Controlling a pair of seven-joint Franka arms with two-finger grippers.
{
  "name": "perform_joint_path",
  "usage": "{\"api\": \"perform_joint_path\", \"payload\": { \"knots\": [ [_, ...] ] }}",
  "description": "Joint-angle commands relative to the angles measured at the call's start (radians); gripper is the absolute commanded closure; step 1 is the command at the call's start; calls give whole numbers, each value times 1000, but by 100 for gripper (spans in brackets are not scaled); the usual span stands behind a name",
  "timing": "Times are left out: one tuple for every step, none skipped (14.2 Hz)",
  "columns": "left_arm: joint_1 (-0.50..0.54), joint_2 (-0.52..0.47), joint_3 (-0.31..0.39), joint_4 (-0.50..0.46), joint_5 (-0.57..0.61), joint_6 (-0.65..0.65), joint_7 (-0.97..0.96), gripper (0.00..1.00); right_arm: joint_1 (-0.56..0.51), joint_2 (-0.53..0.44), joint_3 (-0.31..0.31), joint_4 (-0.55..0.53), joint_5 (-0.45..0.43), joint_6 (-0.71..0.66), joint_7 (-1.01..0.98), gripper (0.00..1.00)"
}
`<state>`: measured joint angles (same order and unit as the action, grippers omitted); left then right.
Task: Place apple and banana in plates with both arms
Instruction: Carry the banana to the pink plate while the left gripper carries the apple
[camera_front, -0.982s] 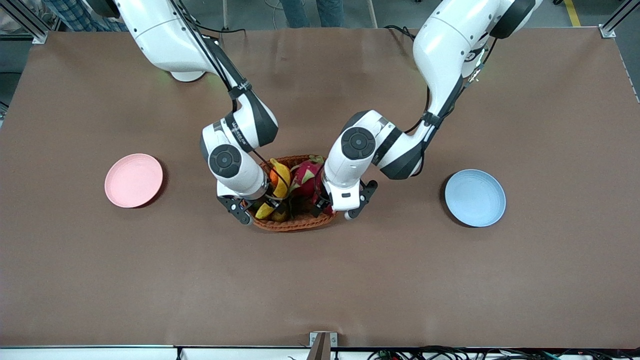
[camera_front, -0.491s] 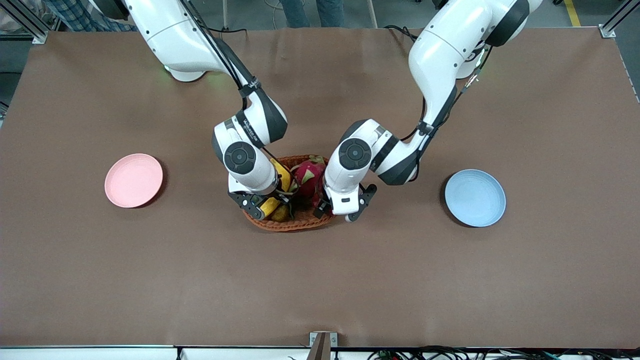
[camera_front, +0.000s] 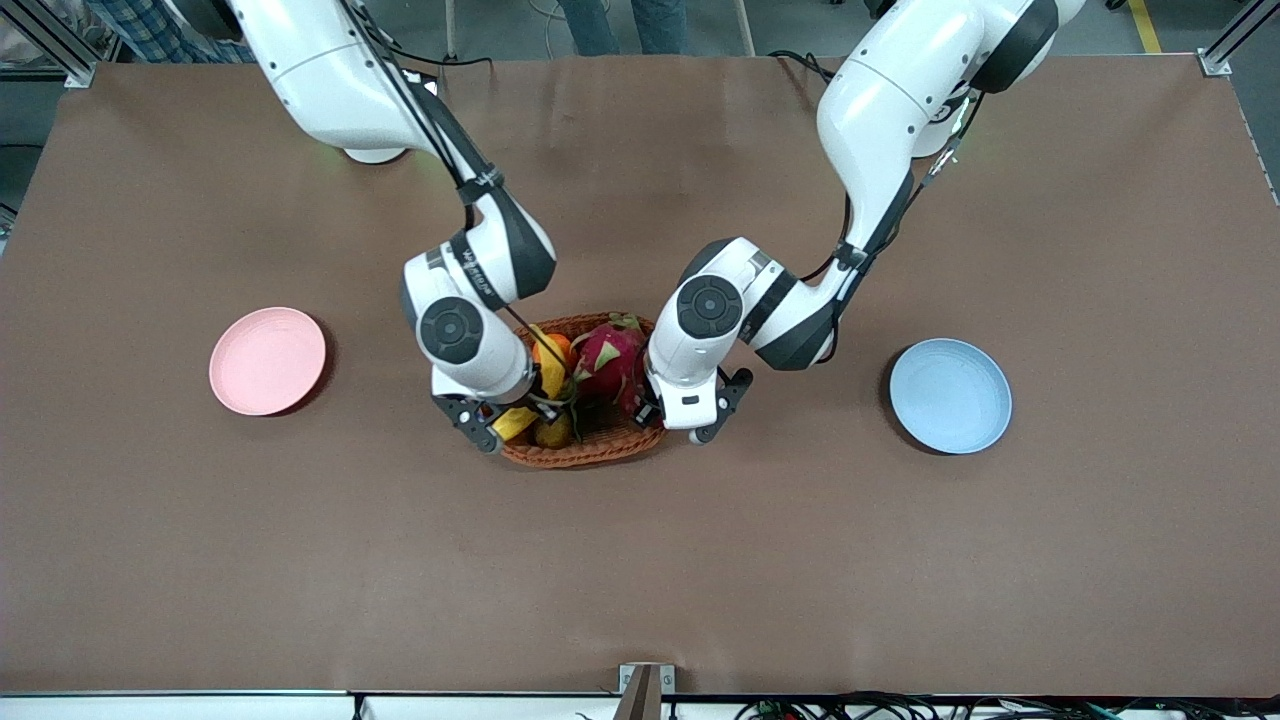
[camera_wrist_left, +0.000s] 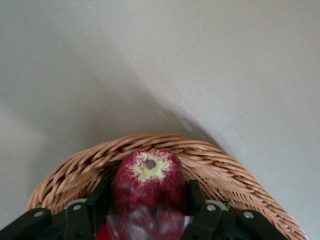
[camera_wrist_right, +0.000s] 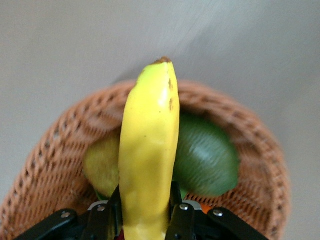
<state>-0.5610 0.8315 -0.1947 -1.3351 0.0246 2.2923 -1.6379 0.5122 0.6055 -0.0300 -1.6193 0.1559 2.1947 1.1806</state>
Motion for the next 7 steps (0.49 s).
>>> {"api": "perform_joint_path", "payload": {
  "knots": [
    [-2, -23, 8, 10, 20, -11, -22, 67, -73, -99, 12, -21, -1, -114, -80, 99],
    [3, -32, 8, 10, 20, -13, -22, 67, -93, -122, 10, -27, -1, -148, -116, 99],
    [6, -44, 8, 10, 20, -16, -23, 67, -112, -147, 9, -39, -1, -171, -162, 99],
    [9, -66, 8, 10, 20, -34, -22, 67, -139, -182, 9, -88, -2, -170, -214, 99],
    [12, -86, 8, 10, 20, -59, -22, 67, -173, -219, 9, -143, -3, -156, -267, 99],
    [29, -113, 8, 8, 20, -94, -17, 67, -214, -264, 9, -213, -3, -121, -357, 99],
    [55, -141, 6, 7, 21, -121, -5, 67, -250, -306, 9, -285, -3, -89, -436, 99]
  ]
}}
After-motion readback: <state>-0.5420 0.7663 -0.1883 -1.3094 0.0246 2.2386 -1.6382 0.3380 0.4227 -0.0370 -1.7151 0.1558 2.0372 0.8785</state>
